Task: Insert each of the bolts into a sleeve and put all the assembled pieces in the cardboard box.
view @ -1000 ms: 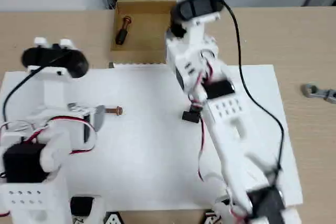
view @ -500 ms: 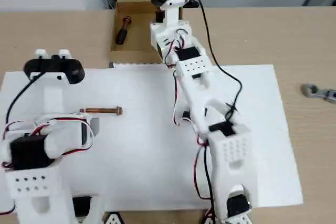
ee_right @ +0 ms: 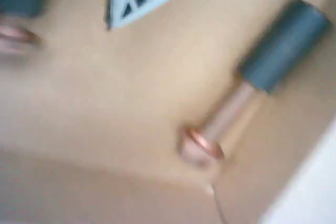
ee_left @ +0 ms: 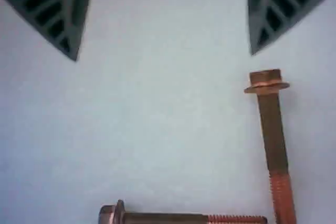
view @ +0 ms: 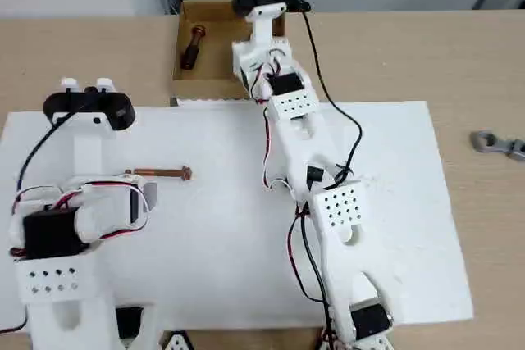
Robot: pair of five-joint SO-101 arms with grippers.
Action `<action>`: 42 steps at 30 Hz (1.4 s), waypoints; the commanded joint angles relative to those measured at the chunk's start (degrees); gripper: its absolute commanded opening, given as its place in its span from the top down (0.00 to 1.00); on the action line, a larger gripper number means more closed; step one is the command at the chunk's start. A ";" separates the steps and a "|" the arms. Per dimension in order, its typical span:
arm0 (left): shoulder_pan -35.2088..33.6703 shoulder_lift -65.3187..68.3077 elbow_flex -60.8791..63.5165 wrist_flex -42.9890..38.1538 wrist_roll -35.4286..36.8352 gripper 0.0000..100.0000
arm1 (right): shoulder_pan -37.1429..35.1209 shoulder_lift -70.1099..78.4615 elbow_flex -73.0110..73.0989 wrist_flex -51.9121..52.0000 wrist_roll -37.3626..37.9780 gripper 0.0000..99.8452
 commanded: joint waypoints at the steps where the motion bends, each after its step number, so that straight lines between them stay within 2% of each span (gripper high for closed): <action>1: -0.35 -0.18 -0.31 -2.20 -4.48 0.80 | 0.57 -1.01 -6.86 3.21 -0.62 0.85; 8: -0.35 11.60 -4.79 -2.11 -13.63 0.80 | 0.66 -1.36 -17.14 17.54 -0.62 0.85; 14: -0.26 29.89 -17.98 0.35 -24.88 0.80 | 3.74 -1.71 -33.76 35.47 2.55 0.85; 16: -0.09 35.60 -22.73 2.64 -30.07 0.80 | 5.93 -5.05 -32.88 41.27 5.10 0.85; 22: 0.00 47.38 -31.08 3.96 -41.49 0.80 | 12.35 -16.22 -32.97 60.62 5.89 0.85; 27: 0.88 53.45 -32.04 3.69 -51.34 0.80 | 15.78 -25.01 -32.97 62.37 5.98 0.85; 33: 2.11 57.41 -32.13 0.09 -57.67 0.80 | 14.11 -33.54 -27.96 62.73 9.41 0.85; 42: 2.20 59.78 -32.13 -5.71 -68.75 0.80 | 13.14 -51.30 -4.31 62.55 7.47 0.85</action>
